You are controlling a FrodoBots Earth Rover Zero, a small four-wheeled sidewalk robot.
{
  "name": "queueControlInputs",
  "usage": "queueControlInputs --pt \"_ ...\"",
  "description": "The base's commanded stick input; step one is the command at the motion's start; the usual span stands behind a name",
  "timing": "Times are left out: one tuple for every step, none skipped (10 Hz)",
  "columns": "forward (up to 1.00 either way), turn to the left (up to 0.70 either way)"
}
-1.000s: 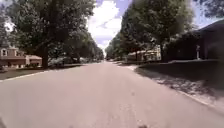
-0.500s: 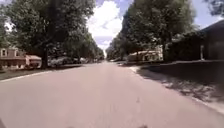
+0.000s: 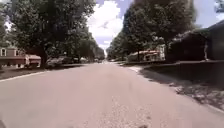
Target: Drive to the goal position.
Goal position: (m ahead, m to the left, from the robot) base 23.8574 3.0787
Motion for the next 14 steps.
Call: queueControlInputs --pt "0.70 0.00" --pt "0.70 0.00" --pt "0.70 0.00" --pt "0.70 0.00" --pt "0.70 0.00" --pt "0.70 0.00" --pt "0.70 0.00" --pt "0.70 0.00" --pt "0.70 0.00" --pt "0.70 0.00" --pt "0.70 0.00" --pt "0.70 0.00" --pt "0.70 0.00" --pt "0.70 0.00"
